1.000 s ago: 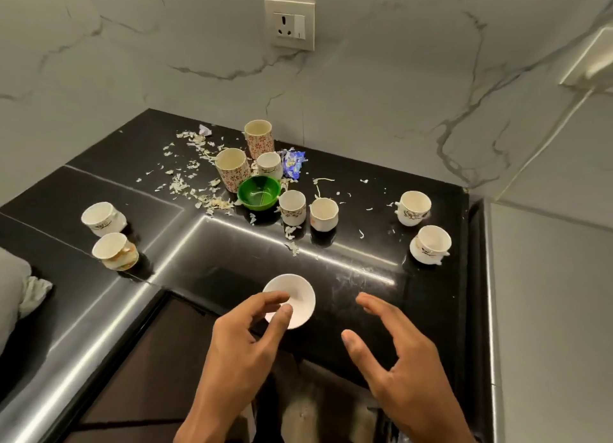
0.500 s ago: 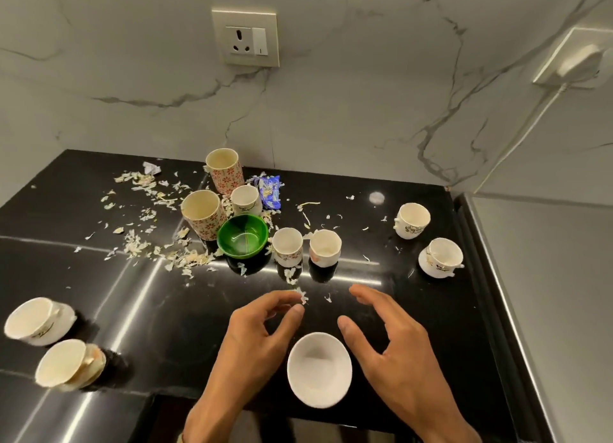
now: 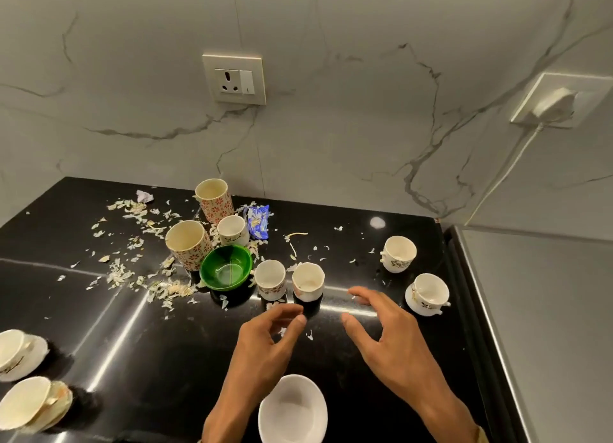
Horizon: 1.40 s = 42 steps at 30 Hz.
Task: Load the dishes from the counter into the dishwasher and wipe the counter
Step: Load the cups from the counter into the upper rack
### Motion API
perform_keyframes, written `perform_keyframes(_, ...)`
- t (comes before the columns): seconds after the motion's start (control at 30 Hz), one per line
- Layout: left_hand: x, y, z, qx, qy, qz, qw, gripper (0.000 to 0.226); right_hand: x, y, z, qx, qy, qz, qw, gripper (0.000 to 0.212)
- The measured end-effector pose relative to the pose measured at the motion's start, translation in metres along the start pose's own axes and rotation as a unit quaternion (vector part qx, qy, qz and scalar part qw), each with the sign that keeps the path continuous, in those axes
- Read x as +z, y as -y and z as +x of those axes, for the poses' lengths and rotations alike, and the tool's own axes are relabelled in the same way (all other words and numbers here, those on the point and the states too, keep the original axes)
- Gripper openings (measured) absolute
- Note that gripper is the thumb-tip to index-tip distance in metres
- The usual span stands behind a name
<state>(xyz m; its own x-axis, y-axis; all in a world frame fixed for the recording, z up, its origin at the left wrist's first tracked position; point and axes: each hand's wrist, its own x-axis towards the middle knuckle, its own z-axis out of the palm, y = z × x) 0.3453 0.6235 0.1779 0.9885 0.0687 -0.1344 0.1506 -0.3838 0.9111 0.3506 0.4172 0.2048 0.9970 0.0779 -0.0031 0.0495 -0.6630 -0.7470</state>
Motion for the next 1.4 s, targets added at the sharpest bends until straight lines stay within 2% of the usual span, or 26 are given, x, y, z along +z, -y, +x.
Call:
perform_keyframes(0.07,0.007,-0.001,-0.002,-0.006,-0.001,-0.002,1.000,0.018,-0.006,-0.018,0.010,-0.005,-0.007,-0.015,1.000,0.044)
perform_keyframes(0.13,0.010,-0.001,-0.005,-0.006,-0.010,-0.005,1.000,0.019,-0.017,-0.041,0.023,0.005,-0.051,-0.042,0.998,0.041)
perform_keyframes(0.23,0.010,0.002,-0.013,-0.011,-0.026,-0.002,1.000,0.021,-0.039,-0.088,0.047,0.091,-0.112,-0.100,0.984,0.044)
perform_keyframes(0.37,0.011,0.012,-0.025,-0.027,-0.048,-0.013,0.998,0.017,-0.053,-0.138,0.072,0.197,-0.044,-0.167,0.965,0.062)
perform_keyframes(0.43,0.014,0.014,-0.029,-0.032,-0.046,-0.011,0.998,0.017,-0.046,-0.146,0.076,0.205,-0.005,-0.142,0.968,0.056)
perform_keyframes(0.5,0.017,0.014,-0.030,-0.034,-0.040,-0.013,0.999,0.017,-0.036,-0.148,0.075,0.187,0.003,-0.143,0.972,0.046)
perform_keyframes(0.57,0.021,0.012,-0.029,-0.034,-0.033,-0.014,0.999,0.017,-0.027,-0.140,0.071,0.174,0.007,-0.169,0.970,0.046)
perform_keyframes(0.7,0.026,0.008,-0.025,-0.024,-0.023,-0.007,0.999,0.016,-0.004,-0.111,0.058,0.128,0.109,-0.194,0.966,0.058)
perform_keyframes(0.83,0.028,0.008,-0.021,-0.025,-0.008,0.000,1.000,0.019,0.022,-0.096,0.049,0.074,0.180,-0.197,0.961,0.055)
perform_keyframes(1.03,0.018,0.017,-0.019,-0.032,-0.019,0.011,0.999,0.019,0.031,-0.086,0.050,0.048,0.187,-0.194,0.962,0.055)
perform_keyframes(1.13,0.001,0.026,-0.017,-0.039,-0.053,0.014,0.998,0.017,0.029,-0.071,0.055,0.026,0.163,-0.199,0.966,0.053)
perform_keyframes(1.3,-0.032,0.042,-0.003,-0.054,-0.113,0.023,0.992,0.013,0.045,-0.023,0.075,-0.060,0.110,-0.131,0.983,0.043)
perform_keyframes(1.4,-0.049,0.055,0.019,-0.065,-0.164,0.015,0.984,0.021,0.067,0.007,0.098,-0.106,0.119,-0.109,0.981,0.039)
